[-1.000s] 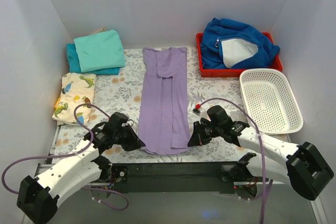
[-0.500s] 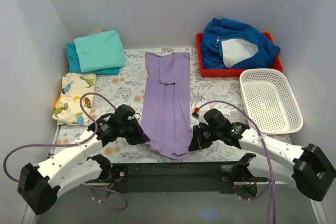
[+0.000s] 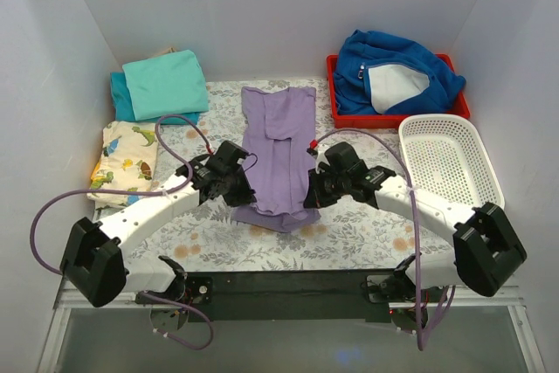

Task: Fold and stack the t-shirts
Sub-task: Fold the tshirt

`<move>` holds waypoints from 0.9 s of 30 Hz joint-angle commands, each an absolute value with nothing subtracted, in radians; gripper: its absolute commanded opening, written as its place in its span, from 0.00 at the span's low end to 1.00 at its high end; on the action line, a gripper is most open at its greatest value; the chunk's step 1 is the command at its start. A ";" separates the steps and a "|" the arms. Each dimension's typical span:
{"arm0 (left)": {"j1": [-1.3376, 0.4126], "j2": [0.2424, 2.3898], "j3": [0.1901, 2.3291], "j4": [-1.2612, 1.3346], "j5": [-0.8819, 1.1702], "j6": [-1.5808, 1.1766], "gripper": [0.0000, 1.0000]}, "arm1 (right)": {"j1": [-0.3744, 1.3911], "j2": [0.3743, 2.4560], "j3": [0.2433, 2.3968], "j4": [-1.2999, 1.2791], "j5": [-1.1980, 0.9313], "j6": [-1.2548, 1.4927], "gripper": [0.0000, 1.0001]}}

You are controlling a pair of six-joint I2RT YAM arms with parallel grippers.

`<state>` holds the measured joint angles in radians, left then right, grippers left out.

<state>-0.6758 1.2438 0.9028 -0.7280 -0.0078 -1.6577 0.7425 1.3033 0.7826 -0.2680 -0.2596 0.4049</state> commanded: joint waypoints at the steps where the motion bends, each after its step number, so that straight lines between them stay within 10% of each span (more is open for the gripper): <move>1: -0.637 1.291 0.962 -0.687 -0.084 -1.585 0.03 | 0.684 1.356 0.868 -0.270 -0.255 0.312 0.01; 27: -0.419 1.720 1.221 -0.445 -0.025 -1.381 0.04 | 0.459 1.819 1.247 -0.268 -0.407 0.166 0.01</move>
